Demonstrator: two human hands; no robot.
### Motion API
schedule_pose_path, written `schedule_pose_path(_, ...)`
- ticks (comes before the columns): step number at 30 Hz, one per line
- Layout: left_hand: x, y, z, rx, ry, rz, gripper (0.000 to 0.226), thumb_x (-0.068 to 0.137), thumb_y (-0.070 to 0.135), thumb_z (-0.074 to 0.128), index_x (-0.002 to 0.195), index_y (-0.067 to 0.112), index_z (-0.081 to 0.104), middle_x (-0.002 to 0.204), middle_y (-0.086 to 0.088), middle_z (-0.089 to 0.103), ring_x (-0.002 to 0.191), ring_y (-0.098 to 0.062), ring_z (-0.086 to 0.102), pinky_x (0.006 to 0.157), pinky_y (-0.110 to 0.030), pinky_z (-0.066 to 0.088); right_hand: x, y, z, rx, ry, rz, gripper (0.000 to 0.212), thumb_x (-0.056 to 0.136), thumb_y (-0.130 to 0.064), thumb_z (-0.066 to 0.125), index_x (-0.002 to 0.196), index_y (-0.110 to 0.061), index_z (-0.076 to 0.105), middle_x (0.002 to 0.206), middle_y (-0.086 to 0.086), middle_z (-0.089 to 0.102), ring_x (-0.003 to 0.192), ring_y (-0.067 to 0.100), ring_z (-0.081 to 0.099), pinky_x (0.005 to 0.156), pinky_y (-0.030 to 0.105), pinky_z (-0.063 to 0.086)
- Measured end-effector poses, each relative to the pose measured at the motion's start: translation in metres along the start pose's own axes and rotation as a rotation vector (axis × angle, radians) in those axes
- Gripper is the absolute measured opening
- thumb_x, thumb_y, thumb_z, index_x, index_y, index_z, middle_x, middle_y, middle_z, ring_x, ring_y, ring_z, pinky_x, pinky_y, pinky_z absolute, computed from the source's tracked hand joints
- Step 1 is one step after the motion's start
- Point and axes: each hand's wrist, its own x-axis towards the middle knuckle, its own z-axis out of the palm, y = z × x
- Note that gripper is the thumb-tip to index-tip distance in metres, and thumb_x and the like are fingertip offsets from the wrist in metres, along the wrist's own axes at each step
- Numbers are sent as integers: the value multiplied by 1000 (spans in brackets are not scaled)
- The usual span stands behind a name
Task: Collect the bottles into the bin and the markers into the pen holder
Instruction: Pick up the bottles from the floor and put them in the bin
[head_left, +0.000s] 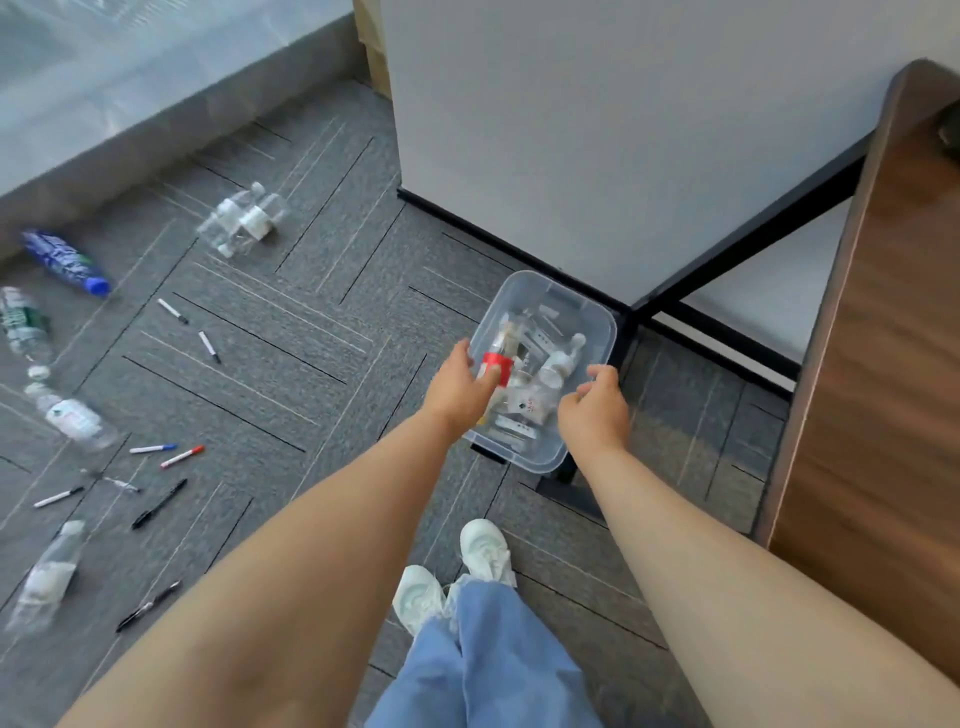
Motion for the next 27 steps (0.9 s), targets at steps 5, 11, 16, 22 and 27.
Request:
schedule_pose_path(5,-7,-17,-22,132,105,-83,27,94,24,46,115,10,56,103,-8,64,91,-24,58,74,-30,45,-3,-10,13,-120,-154,-45,25,92,-13,44,116,-15,51,112,9,62,88,26,56,74,35,49)
schedule_pose_path(11,-20,-42,-66,100,295,-132,15,94,23,44,85,14,53,85,-4,61,77,-22,53,68,-30,41,-6,-52,38,-209,-270,-208,18,91,-11,43,104,-15,55,107,10,63,82,24,54,70,34,47)
schedule_pose_path(16,-42,-74,-109,-21,465,-199,15,94,23,44,86,15,53,89,-6,64,79,-23,55,73,-34,47,-23,-99,68,-337,-322,-359,18,91,-12,42,103,-17,55,100,5,61,83,25,54,66,29,44)
schedule_pose_path(22,-71,-128,-169,-157,651,-306,16,94,20,46,89,11,59,83,-5,61,80,-22,53,71,-27,36,-51,-148,128,-414,-429,-497,21,89,-13,45,105,-13,58,105,9,66,86,24,55,71,28,40)
schedule_pose_path(27,-89,-178,-235,-227,778,-387,14,93,18,47,85,12,58,82,-6,60,79,-23,52,70,-28,37,-82,-202,187,-491,-477,-587,21,91,-15,43,106,-12,58,104,9,66,84,24,54,69,29,43)
